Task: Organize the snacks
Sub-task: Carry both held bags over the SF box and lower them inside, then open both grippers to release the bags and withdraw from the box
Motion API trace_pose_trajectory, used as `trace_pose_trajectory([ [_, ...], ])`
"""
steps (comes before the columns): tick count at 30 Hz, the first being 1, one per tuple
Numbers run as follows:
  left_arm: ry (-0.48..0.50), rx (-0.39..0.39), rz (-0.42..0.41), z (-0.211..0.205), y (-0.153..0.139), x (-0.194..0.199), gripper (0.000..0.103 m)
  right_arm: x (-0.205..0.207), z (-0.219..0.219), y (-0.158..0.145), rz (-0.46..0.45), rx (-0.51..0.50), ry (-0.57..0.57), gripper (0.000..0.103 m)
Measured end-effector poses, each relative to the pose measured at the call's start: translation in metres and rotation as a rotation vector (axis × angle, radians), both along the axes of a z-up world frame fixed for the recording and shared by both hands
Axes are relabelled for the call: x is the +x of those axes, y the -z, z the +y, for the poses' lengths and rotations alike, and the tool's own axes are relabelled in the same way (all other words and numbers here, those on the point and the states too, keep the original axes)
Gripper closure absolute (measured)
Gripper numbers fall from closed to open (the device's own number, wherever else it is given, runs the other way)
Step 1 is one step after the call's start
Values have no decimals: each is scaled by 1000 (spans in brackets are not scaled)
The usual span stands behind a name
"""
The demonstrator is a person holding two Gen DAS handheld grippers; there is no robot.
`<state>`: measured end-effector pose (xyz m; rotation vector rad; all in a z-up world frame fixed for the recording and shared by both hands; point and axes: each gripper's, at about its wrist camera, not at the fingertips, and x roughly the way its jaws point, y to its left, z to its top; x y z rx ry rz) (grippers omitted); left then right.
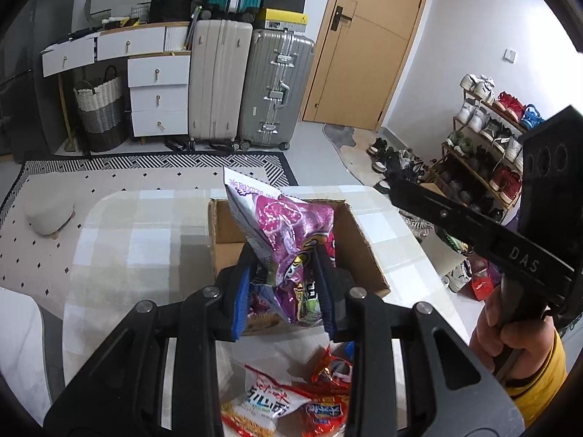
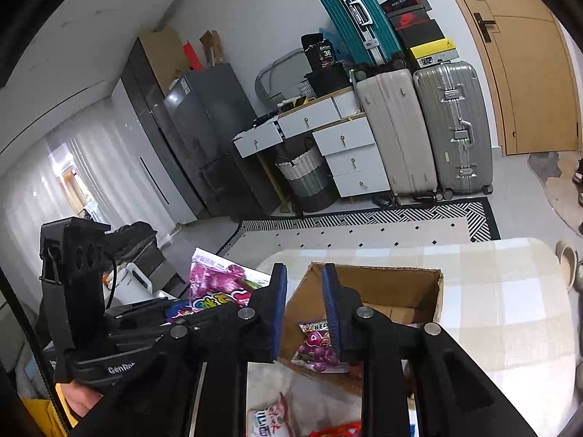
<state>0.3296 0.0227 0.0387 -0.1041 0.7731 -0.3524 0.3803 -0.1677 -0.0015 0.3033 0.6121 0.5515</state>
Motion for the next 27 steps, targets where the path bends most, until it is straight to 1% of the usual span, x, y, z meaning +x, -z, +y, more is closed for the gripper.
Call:
trace_pose_trajectory([
  [2,-14,15,12,-5,8,17,75,8,2,6,8,-12,-3,84],
  [4,-14,15,28,-9,18,35,75,17,3,15,36,-8,-4,84],
  [6,-21,30,31,-13,26,47,75,20,2,20,42,-10,-9,84],
  [9,-13,29,56,-17,38,64,75,21,2,28,55,-3,-6,84],
  [13,-11,24,83,-21,55,78,75,22,-1,38,76,2,3,84],
  [17,-2,45,109,-30,74,99,75,26,-1,49,106,-1,7,84],
  [19,5,53,145,-35,86,111,74,28,-2,56,123,-2,16,84],
  [22,2,72,161,-38,100,114,74,28,-4,64,144,-8,26,84],
  [23,-2,83,163,-40,104,117,71,26,-4,65,147,-11,25,84],
  [24,-7,89,166,-41,107,117,66,23,-5,66,145,-15,27,84],
  [25,-13,93,169,-42,109,118,53,21,-6,66,143,-20,31,84],
  [27,-28,99,159,-42,109,116,41,16,-7,64,143,-23,37,84],
])
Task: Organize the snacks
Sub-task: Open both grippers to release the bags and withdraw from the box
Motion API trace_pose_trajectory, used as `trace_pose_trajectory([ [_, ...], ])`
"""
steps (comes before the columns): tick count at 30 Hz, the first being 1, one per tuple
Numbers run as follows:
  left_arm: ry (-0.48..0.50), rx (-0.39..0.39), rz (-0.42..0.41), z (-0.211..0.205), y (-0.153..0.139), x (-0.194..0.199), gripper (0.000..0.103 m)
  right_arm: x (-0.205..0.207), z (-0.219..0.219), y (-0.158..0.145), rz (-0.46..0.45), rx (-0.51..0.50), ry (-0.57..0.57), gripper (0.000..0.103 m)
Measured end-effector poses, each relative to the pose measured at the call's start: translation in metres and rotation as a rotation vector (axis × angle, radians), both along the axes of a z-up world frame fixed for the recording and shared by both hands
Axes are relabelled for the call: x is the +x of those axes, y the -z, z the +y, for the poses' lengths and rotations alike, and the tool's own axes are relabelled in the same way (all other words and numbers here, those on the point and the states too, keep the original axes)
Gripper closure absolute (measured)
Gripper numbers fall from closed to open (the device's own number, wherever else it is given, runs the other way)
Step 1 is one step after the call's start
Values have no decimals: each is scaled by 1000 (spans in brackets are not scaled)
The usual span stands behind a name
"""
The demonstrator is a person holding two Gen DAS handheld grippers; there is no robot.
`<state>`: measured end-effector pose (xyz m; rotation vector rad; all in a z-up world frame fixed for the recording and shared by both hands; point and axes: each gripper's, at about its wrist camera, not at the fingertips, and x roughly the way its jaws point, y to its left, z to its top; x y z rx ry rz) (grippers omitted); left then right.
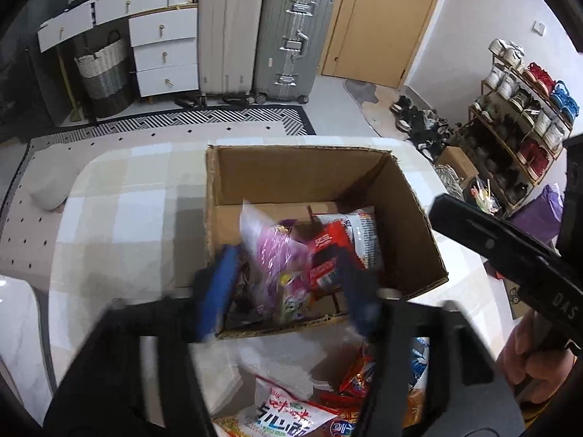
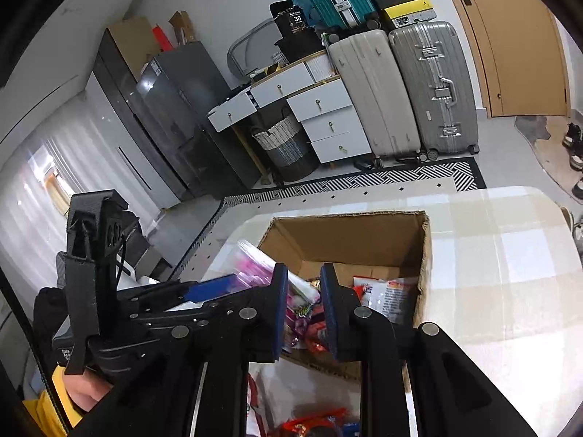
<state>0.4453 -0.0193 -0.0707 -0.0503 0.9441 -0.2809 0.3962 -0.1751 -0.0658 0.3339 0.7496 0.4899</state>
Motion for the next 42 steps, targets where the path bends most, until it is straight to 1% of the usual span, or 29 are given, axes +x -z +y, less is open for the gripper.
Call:
trace_pose_trajectory([
  [3,-5,24,-35,-3,-6,-10,40,-13,-3,-7,-10,-2,9,83],
  [7,-33,49,-89,1,-22,-45,37,-38,-10,-23,-42,2,19,83],
  [8,-38,54,-105,0,-26,-52,35,-43,-9,-26,-47,3,19,83],
  [10,-43,59,-137,1,-38,-75,22,-60,-12,-34,-63,6,22,83],
  [12,-49,59,-178,4,-50,-102,22,-76,-12,-43,-77,10,26,81],
  [14,-47,55,-200,3,-62,-124,22,-94,-13,-51,-92,15,29,81],
  [16,-48,44,-216,6,-70,-152,22,-114,-13,-57,-107,21,31,74],
  [17,-48,37,-223,8,-74,-164,22,-125,-13,-59,-114,22,35,68],
  [21,-51,22,-255,19,-89,-219,20,-162,-11,-67,-146,19,40,64],
  [22,-53,17,-265,21,-91,-231,19,-173,-10,-68,-155,18,43,62],
  [23,-55,15,-272,23,-95,-242,18,-182,-8,-69,-161,18,45,57],
  [24,-60,15,-283,27,-100,-259,18,-191,-7,-69,-167,18,45,55],
  [26,-67,14,-310,31,-105,-285,16,-211,-6,-70,-184,17,54,55],
  [28,-78,12,-328,36,-110,-308,11,-229,-4,-69,-189,16,57,54],
  [29,-81,5,-338,38,-110,-320,9,-238,-4,-68,-192,19,60,52],
  [30,-83,-3,-346,41,-112,-332,2,-246,-4,-67,-194,21,64,50],
  [31,-87,-11,-359,44,-114,-345,1,-254,-4,-66,-196,21,68,49],
  [32,-94,-13,-372,46,-115,-354,1,-261,-4,-65,-198,19,75,46],
  [33,-97,-11,-378,49,-119,-364,1,-270,-5,-64,-200,17,81,40],
  [35,-94,-11,-389,53,-119,-382,1,-283,-7,-63,-208,18,89,32],
  [36,-96,-13,-388,54,-118,-391,1,-288,-7,-63,-214,16,94,29],
  [38,-95,-25,-380,59,-115,-405,1,-299,-6,-62,-224,2,100,27],
  [40,-102,-28,-370,62,-109,-416,1,-310,-4,-61,-235,-19,102,22],
  [41,-105,-27,-364,63,-106,-419,1,-314,-3,-60,-241,-29,104,17],
  [42,-107,-26,-358,65,-101,-423,1,-318,-1,-58,-247,-40,106,15],
])
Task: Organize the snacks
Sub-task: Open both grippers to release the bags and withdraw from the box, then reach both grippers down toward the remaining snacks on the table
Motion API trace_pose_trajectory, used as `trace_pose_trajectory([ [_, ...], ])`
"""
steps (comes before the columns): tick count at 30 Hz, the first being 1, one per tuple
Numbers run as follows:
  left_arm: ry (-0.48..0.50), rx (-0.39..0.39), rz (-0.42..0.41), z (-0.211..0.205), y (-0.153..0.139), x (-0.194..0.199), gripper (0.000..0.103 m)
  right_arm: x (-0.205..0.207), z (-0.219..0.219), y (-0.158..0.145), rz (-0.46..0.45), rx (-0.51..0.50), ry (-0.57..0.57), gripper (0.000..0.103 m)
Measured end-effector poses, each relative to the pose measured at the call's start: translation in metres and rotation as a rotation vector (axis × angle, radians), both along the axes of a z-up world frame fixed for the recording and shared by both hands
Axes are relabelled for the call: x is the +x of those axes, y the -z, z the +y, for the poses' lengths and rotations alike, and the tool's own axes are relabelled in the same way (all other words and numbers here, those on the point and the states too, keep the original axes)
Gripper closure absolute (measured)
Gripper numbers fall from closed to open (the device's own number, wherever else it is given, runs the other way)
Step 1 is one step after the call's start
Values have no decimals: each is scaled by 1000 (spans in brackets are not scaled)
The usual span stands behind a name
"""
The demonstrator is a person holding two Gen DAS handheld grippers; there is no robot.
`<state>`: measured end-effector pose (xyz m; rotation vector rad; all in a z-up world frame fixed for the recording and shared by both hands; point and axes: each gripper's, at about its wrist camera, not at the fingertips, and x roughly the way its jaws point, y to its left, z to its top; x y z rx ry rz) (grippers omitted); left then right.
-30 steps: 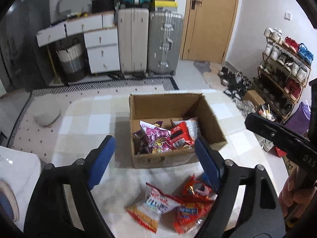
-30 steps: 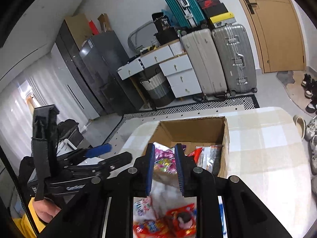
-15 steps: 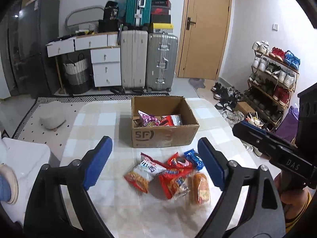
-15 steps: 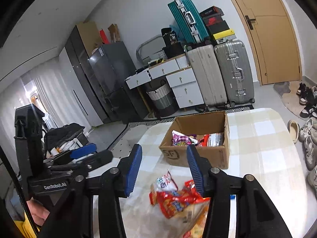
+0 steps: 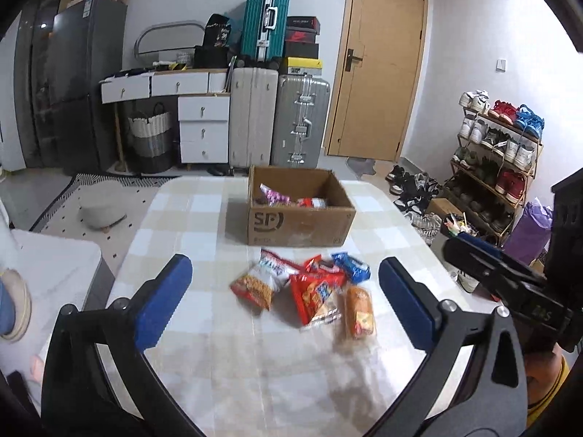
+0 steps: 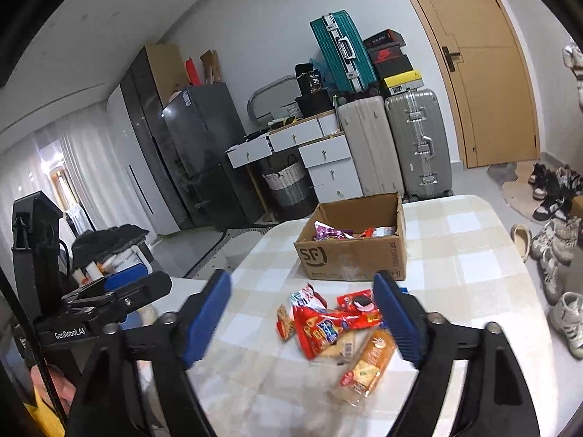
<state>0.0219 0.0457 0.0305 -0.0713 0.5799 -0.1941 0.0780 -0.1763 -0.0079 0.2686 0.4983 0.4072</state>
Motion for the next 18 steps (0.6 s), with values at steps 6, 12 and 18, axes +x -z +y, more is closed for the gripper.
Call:
trace_pose_trajectory([
  [6,-2,4,70,8,31,2,1,-14,6,24,18,-39,-4,12],
  [12,5,13,154,7,66,22,1,-1,9,52,80,-67,-4,11],
  [18,17,15,231,0,103,51,1,19,6,87,164,-66,3,11],
])
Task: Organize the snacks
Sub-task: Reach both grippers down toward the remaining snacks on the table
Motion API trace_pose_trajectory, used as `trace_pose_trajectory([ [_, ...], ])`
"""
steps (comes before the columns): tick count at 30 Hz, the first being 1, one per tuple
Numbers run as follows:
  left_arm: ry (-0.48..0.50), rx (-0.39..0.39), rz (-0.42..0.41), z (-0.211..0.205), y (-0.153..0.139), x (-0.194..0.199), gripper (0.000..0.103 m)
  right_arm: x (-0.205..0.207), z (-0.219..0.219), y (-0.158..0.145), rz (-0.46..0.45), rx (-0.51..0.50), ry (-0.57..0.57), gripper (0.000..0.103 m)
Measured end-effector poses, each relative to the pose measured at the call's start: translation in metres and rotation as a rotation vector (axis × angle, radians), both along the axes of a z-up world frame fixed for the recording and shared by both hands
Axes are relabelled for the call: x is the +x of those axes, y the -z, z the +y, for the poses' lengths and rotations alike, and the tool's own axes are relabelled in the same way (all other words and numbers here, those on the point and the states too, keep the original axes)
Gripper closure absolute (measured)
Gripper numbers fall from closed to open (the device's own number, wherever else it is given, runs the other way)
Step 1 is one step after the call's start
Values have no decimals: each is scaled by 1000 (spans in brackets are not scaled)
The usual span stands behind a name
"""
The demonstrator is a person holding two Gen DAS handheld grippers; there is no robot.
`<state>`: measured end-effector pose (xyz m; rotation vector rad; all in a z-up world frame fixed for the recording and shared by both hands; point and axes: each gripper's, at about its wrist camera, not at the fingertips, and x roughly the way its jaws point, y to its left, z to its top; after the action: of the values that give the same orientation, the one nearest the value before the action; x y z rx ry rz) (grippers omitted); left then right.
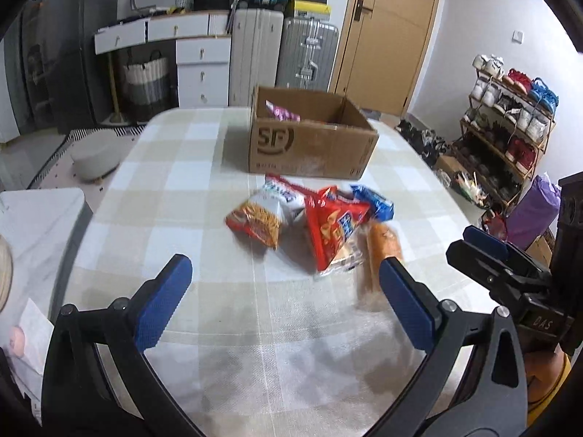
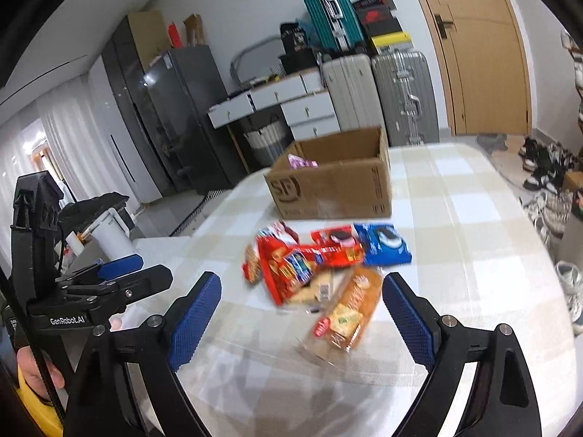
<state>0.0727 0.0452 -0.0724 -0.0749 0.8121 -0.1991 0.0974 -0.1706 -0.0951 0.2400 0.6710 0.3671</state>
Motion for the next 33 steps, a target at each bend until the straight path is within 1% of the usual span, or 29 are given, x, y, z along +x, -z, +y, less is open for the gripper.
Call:
trace_pose_trajectory([
  [6,6,1,66,-7,36,25,1,22,-3,32,72,1,2,11],
  [16,5,4,133,-13,73,51,1,64,-9,77,193,17,11,12],
  [21,1,-1,152,-13,85,62,1,78,-7,86,210,2,2,23],
  [23,2,-1,159,-13,89,66,1,83,-5,88,217,-1,-7,26],
  [25,1,0,164,-13,91,65,1,87,-2,91,228,-20,-6,27],
  [27,1,0,170,-14,94,66,1,90,1,95,246,-31,-12,38],
  [29,-1,1,174,-14,95,68,1,94,5,102,274,-54,-4,42],
  [30,-2,0,176,-14,96,68,1,95,6,101,267,-68,-5,45],
  [32,-4,3,179,-14,97,71,1,96,9,101,268,-85,-14,48],
  [33,-5,3,180,-14,98,71,1,95,10,102,265,-93,-13,53],
])
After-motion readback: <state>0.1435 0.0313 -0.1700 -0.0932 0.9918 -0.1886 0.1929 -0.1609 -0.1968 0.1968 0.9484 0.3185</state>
